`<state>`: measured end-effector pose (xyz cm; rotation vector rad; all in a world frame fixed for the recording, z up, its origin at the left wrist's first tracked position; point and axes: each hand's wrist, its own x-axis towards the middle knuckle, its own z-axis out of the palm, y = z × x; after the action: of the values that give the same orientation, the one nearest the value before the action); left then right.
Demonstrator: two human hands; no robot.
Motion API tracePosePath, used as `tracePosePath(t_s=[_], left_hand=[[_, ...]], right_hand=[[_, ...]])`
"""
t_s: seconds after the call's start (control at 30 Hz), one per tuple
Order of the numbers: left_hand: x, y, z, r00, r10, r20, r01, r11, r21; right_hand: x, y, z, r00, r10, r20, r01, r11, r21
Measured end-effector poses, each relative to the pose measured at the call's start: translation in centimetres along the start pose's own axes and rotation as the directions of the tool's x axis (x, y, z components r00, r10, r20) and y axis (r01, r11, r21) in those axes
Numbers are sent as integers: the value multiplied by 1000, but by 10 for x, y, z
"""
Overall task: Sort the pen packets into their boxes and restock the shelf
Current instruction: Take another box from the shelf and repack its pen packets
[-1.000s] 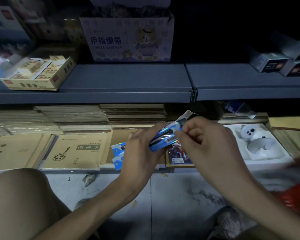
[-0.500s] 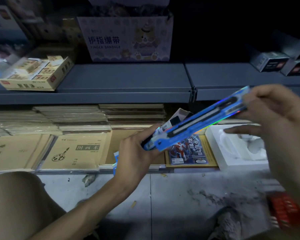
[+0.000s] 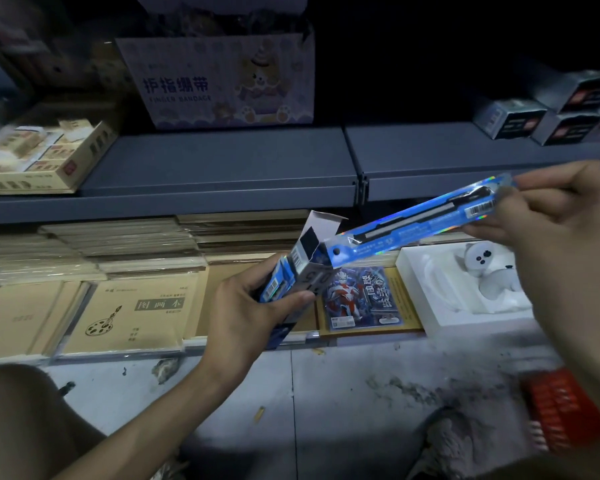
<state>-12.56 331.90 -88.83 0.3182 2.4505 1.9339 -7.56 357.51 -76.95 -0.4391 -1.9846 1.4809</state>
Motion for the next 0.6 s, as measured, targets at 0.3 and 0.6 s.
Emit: tracePosePath(t_s=[0.3,0.6], left_hand=[[-2,1,0,998,59,8,-59,996,61],[-2,2,-4,995,94,-13,-93,991,93]], right_hand=[[-2,2,7,982,-166,-89,152,977,-150],[-8,8,13,977,-214,-20,209,967,-149]])
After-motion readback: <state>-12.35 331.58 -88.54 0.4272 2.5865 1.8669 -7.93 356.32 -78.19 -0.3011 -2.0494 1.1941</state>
